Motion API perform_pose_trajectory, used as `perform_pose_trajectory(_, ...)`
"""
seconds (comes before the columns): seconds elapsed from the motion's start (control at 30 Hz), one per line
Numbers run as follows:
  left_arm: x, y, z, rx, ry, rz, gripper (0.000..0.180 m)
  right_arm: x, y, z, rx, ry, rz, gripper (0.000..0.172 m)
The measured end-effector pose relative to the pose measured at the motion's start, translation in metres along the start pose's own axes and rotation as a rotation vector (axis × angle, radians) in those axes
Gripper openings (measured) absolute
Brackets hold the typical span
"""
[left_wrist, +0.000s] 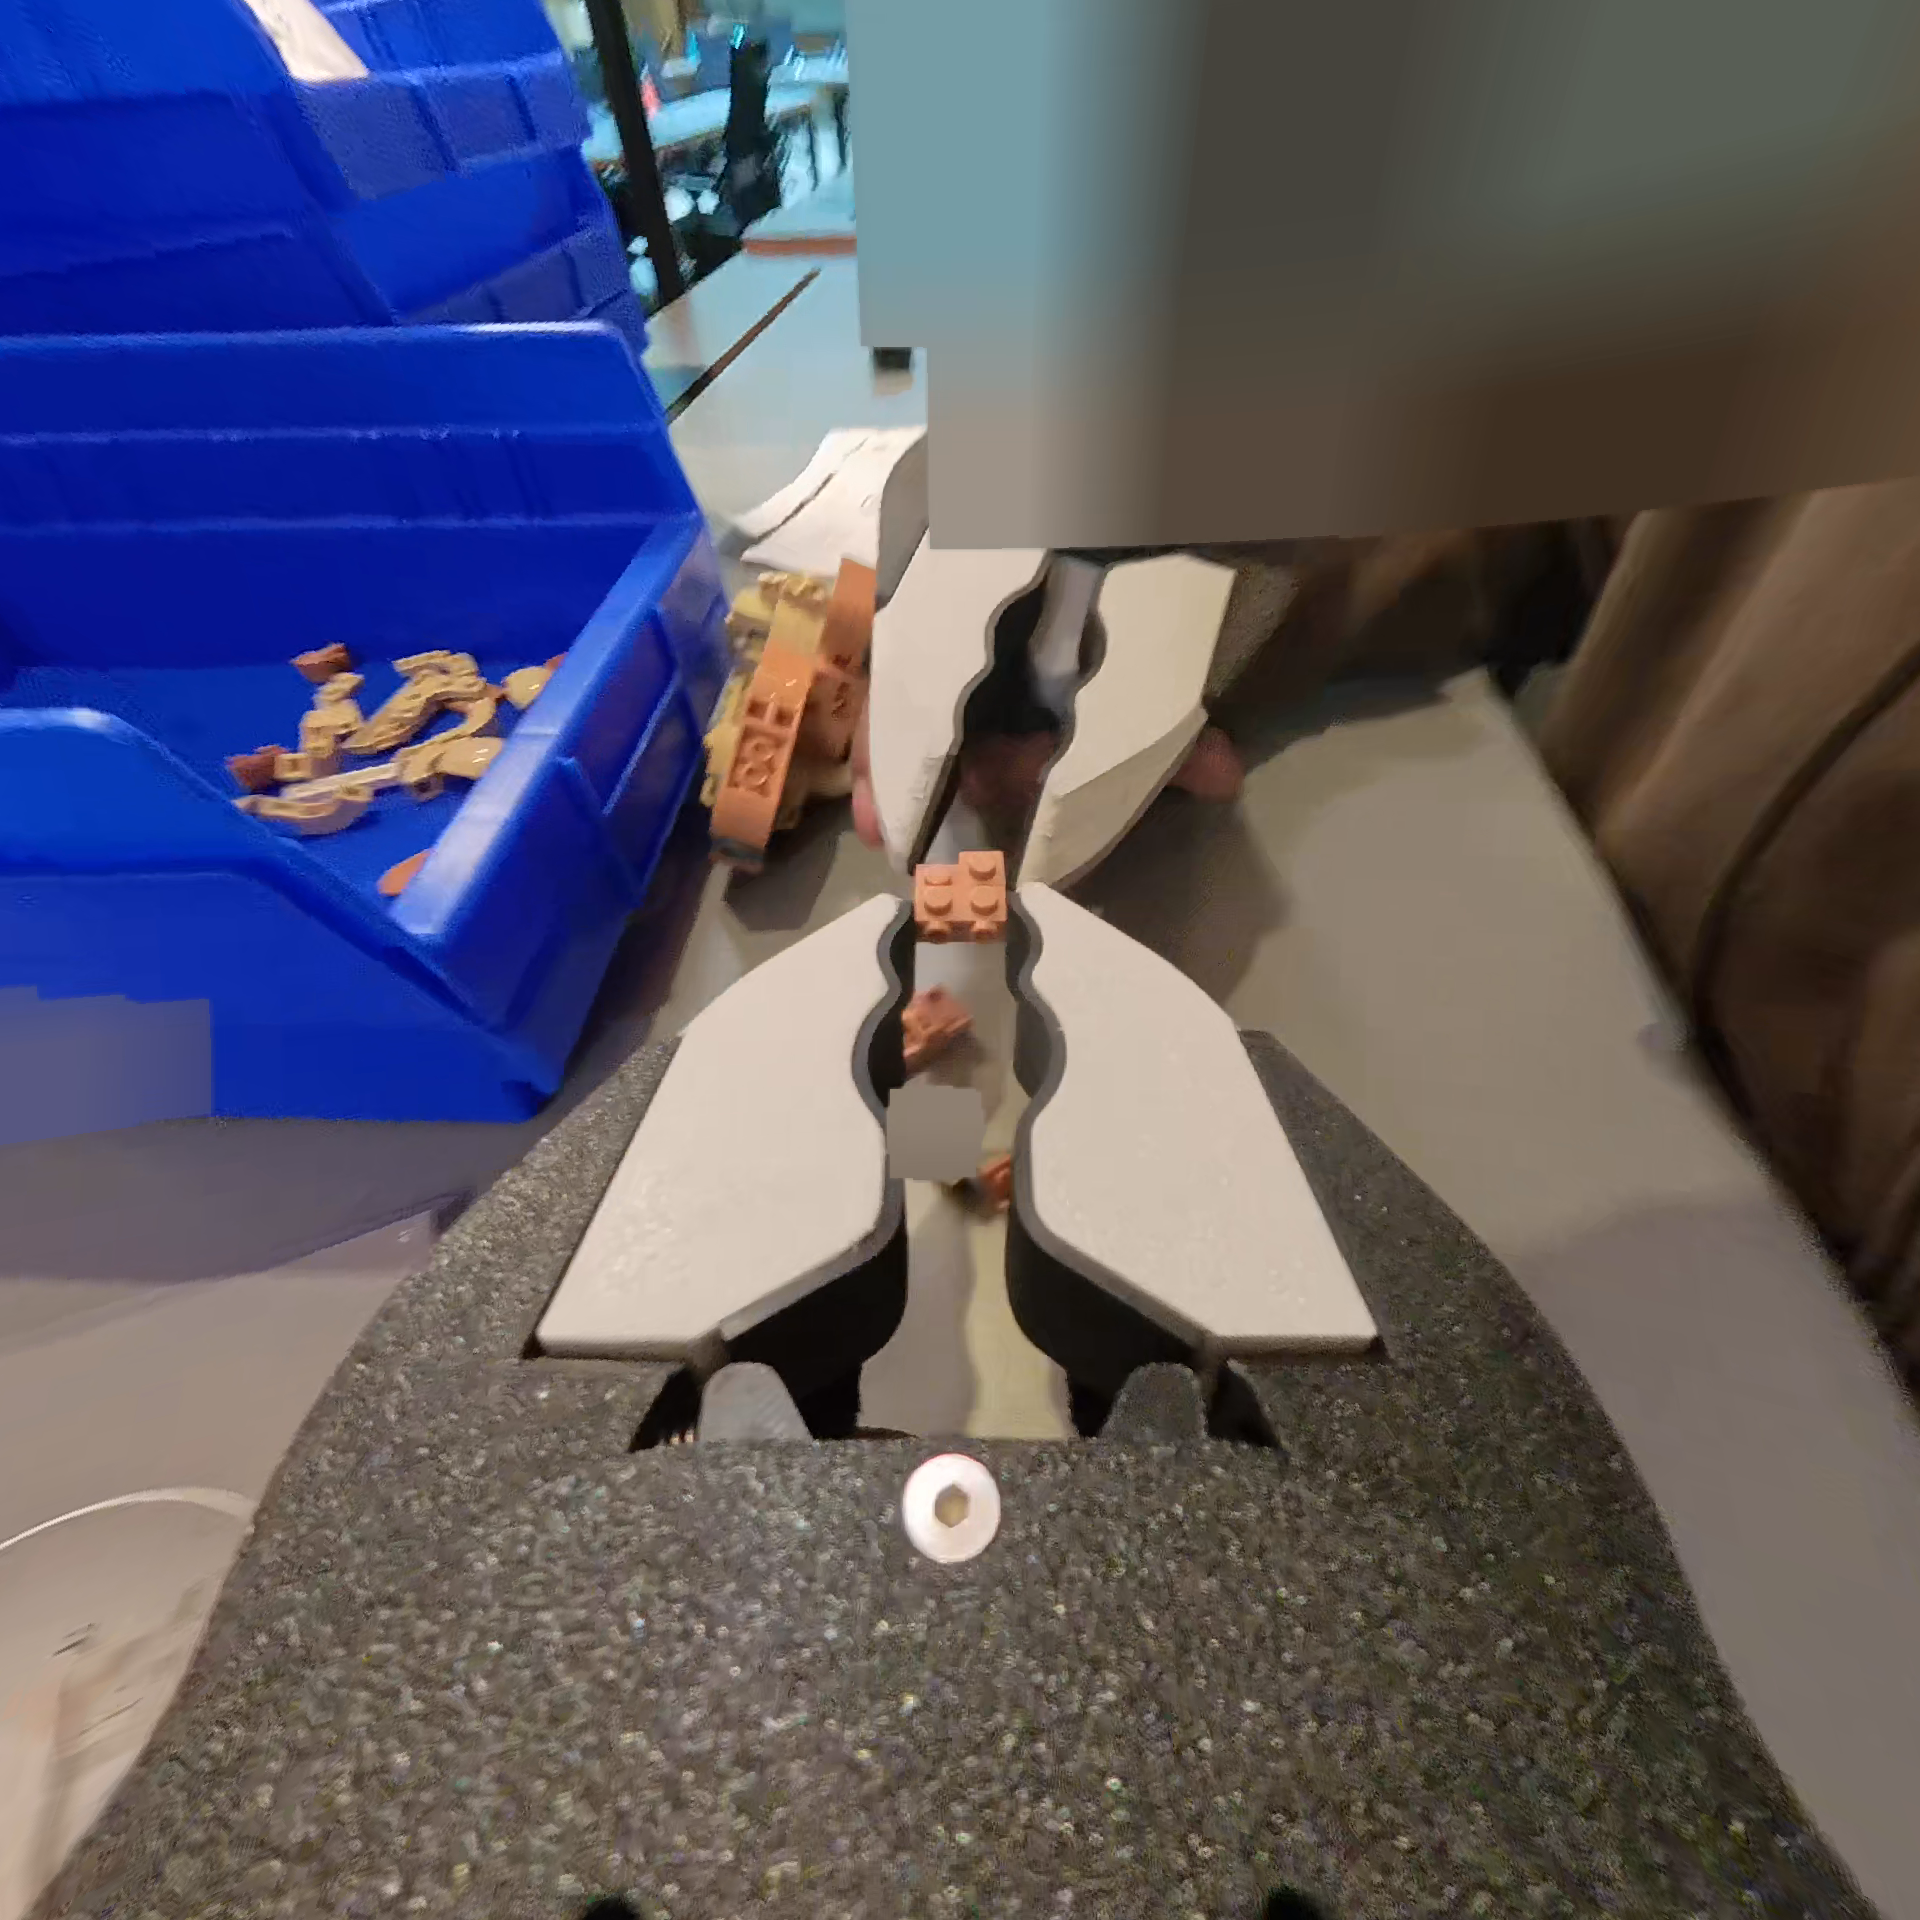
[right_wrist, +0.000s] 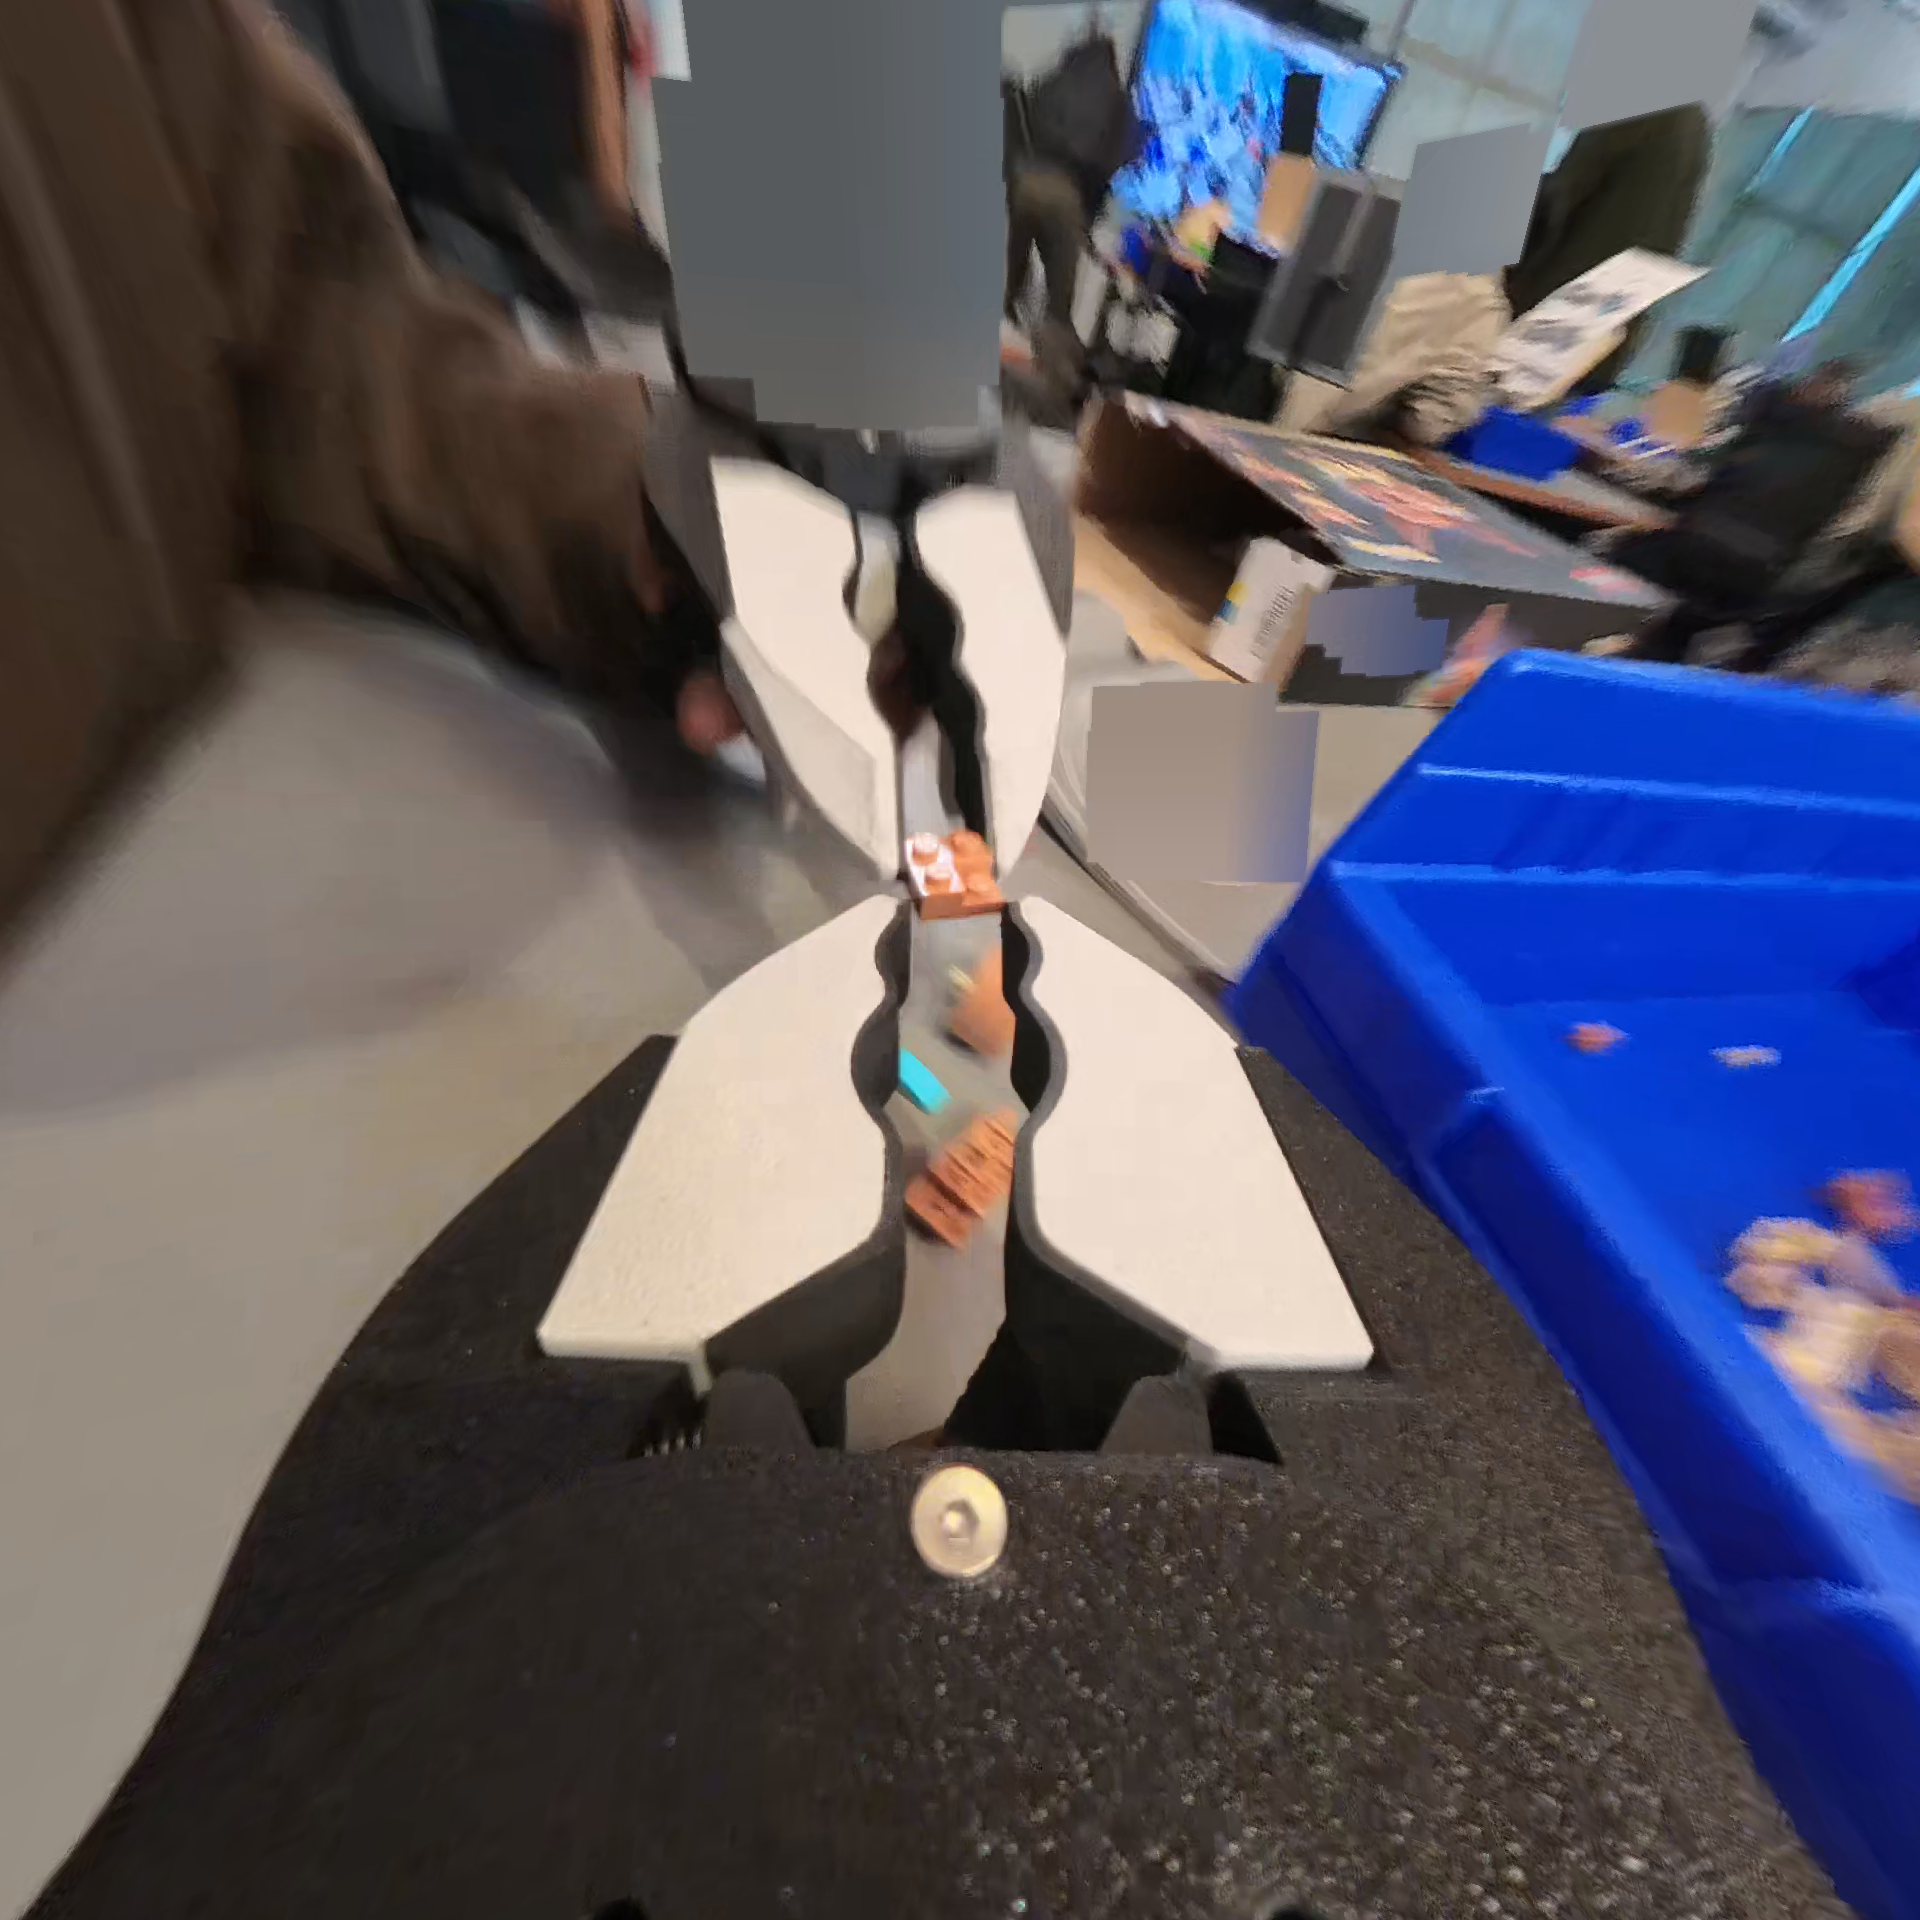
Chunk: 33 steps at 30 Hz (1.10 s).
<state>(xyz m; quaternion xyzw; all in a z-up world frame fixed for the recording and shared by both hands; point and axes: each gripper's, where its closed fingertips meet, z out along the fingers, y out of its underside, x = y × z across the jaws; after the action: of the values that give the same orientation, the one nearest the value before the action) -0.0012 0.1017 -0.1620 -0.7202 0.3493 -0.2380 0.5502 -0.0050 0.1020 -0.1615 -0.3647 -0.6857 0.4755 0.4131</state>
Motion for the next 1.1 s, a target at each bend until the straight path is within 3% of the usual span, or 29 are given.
perform_pose_trajectory(0.17,-0.007,0.013,0.001,-0.186,-0.161,0.268,0.016,0.003,0.018,0.004,-0.173,0.128,-0.344,0.014)
perform_pose_trajectory(0.37,-0.011,0.022,0.002,-0.297,-0.246,0.438,0.016,0.002,0.021,0.006,-0.218,0.164,-0.465,0.010)
perform_pose_trajectory(0.77,-0.009,0.028,0.005,-0.355,-0.279,0.509,0.016,-0.002,0.028,0.009,-0.264,0.169,-0.517,0.011)
perform_pose_trajectory(1.1,-0.004,0.027,0.009,-0.314,-0.241,0.440,0.016,-0.004,0.034,0.011,-0.306,0.171,-0.530,0.009)
